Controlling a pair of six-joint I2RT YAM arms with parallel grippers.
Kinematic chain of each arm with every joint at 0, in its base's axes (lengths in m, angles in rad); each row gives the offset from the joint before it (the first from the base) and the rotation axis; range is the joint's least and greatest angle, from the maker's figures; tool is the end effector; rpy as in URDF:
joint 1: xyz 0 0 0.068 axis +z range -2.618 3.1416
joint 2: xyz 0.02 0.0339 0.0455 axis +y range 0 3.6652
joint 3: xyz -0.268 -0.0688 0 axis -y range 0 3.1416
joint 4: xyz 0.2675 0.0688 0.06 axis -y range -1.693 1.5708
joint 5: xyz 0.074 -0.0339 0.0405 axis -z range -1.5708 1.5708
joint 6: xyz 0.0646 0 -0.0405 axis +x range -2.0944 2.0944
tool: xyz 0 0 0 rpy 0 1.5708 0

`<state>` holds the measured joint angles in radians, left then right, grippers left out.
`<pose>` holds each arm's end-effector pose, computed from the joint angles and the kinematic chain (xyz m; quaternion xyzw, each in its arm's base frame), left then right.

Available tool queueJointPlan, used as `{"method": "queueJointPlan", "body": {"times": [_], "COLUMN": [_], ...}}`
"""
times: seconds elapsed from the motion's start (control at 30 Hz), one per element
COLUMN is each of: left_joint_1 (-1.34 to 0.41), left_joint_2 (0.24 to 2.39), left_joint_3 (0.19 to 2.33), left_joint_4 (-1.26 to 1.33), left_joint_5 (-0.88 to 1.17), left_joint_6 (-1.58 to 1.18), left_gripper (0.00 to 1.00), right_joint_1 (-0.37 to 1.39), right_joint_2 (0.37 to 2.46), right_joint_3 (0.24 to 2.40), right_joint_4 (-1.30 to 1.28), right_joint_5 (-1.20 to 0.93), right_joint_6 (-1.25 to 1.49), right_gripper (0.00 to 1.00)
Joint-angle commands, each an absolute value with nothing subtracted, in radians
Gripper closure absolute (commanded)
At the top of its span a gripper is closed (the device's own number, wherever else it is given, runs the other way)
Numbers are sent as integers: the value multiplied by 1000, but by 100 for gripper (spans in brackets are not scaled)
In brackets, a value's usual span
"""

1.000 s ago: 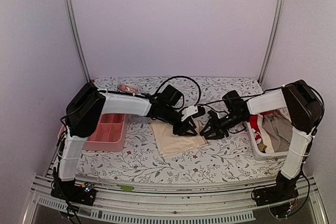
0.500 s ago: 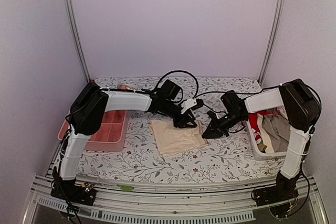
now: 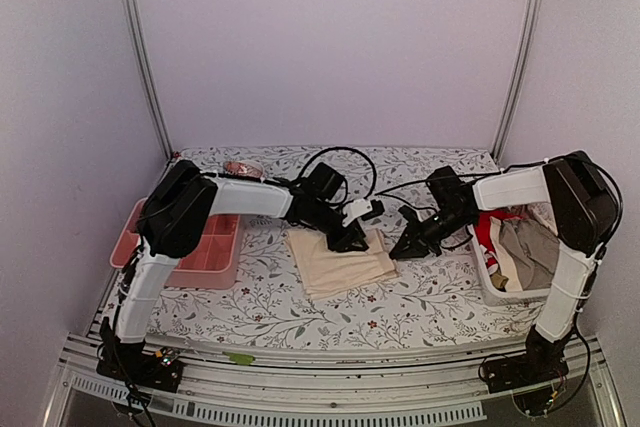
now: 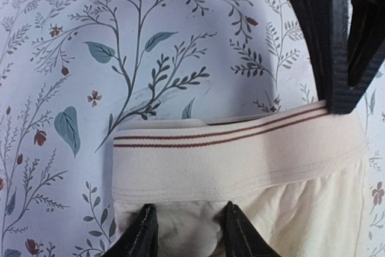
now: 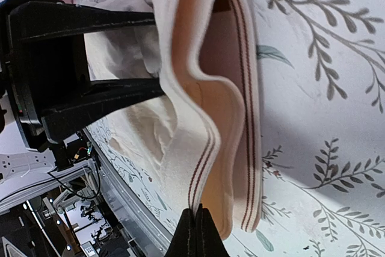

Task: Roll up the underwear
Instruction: Smooth out the underwear at the center of the board.

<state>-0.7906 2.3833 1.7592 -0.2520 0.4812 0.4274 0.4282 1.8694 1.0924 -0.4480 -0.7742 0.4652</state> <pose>0.3661 -0.4125 0.0893 0.5889 0.7026 -0.2801 0.2847 0.3200 0.1957 0.1118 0.0481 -0.9132 -0.4042 0.0170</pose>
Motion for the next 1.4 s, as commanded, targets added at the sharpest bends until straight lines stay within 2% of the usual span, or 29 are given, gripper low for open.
{"method": "queueJointPlan", "body": {"times": [0.0, 0.27, 0.47, 0.63, 1.07, 1.37], "left_joint_1": [-778, -760, -727, -754, -758, -745], "left_joint_2": [2424, 2421, 2277, 2295, 2578, 2504], "left_joint_3": [1786, 1782, 1672, 1710, 1974, 2001], "left_joint_4": [-278, -279, -147, -90, -188, -313], "left_joint_5": [426, 405, 711, 806, 684, 671], "left_joint_6": [451, 442, 407, 327, 253, 326], "left_gripper": [62, 63, 63, 64, 66, 64], "right_joint_1": [420, 420, 424, 434, 489, 570], "right_joint_2": [1876, 1975, 1982, 1984, 1947, 1878], "right_joint_3": [1040, 1000, 1002, 1011, 933, 850], "right_joint_4": [-459, -373, -363, -351, -312, -261], "right_joint_5": [-748, -693, -697, -720, -751, -775], "right_joint_6": [442, 458, 466, 479, 555, 632], "right_gripper": [100, 100, 100, 100, 100, 100]}}
